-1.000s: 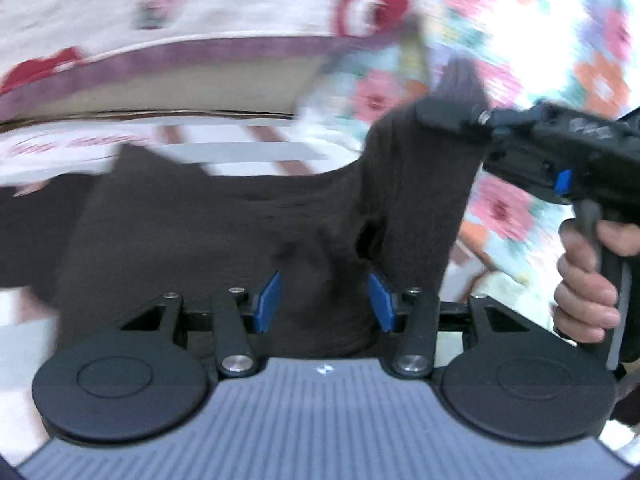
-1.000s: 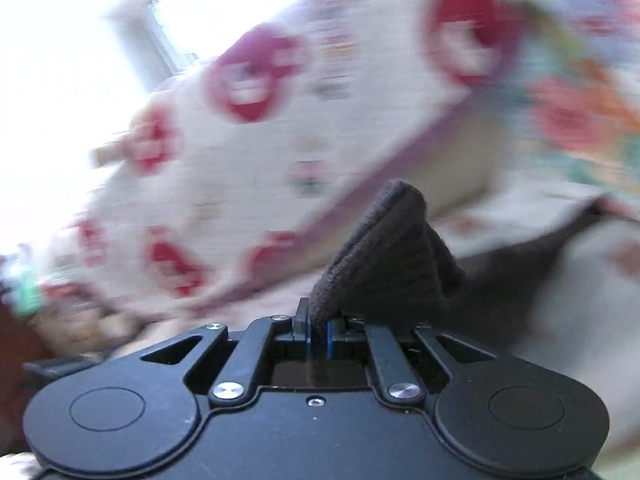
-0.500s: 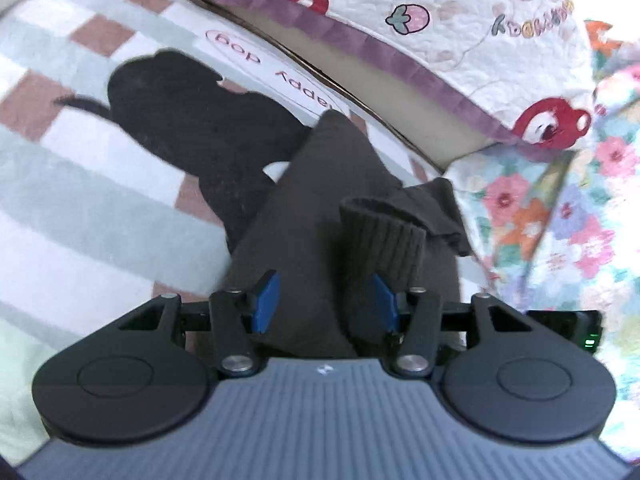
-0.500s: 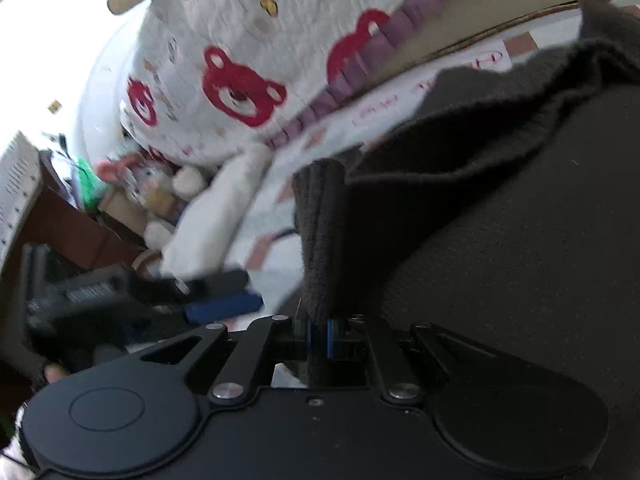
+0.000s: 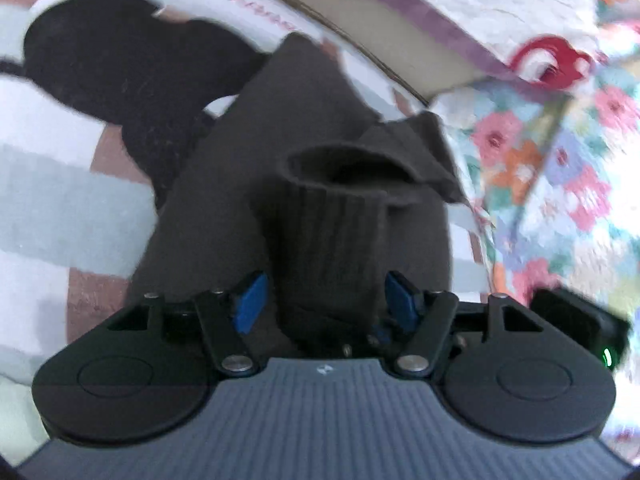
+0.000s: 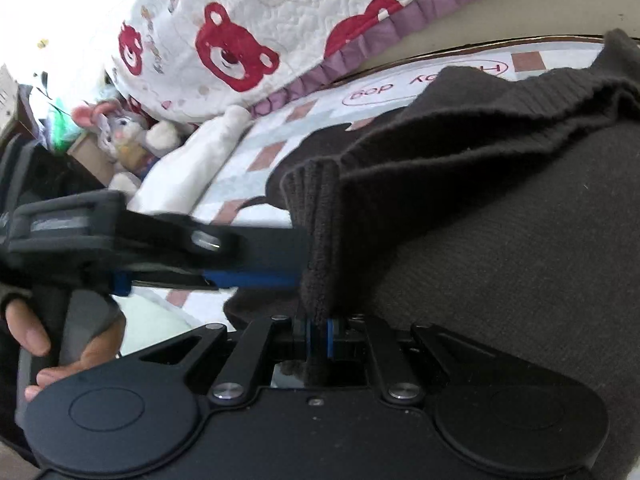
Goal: Fold clothes
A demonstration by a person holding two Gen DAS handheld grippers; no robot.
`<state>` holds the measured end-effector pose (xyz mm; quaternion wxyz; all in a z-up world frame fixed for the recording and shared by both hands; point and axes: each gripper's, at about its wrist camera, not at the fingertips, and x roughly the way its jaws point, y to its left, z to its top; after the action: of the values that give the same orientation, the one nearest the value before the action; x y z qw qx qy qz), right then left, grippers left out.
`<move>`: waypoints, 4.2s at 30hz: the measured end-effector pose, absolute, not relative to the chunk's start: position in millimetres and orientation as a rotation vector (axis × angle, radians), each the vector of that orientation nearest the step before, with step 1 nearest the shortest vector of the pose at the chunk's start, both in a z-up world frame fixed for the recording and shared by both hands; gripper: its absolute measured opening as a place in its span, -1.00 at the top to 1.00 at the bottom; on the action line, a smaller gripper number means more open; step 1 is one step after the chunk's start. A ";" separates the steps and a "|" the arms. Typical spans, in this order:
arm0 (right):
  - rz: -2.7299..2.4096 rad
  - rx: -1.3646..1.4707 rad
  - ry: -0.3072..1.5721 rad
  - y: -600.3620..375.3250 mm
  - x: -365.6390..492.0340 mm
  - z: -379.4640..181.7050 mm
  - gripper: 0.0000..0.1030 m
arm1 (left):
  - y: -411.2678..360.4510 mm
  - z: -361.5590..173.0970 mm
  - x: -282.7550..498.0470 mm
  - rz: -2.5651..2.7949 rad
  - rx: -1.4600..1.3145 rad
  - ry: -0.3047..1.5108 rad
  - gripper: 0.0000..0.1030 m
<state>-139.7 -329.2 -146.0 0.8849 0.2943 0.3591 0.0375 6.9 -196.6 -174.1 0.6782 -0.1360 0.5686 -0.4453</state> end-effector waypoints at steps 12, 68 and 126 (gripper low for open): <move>0.174 0.719 0.660 -338.4 -148.4 -122.4 0.80 | -164.3 -125.1 -15.6 -1.002 -0.248 1.045 0.70; -0.019 0.737 0.520 -472.5 0.4 -99.8 0.42 | -127.4 -178.9 -17.0 -0.819 -0.351 1.180 0.72; -0.417 1.010 0.534 -459.2 -247.0 -165.0 -0.22 | -184.7 -143.3 31.3 -1.020 -0.022 1.054 -0.02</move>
<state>-247.0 -459.2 -165.0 0.8206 0.4746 0.2510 -0.1958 31.3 -184.7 -143.3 0.7429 -0.0100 0.4810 -0.4655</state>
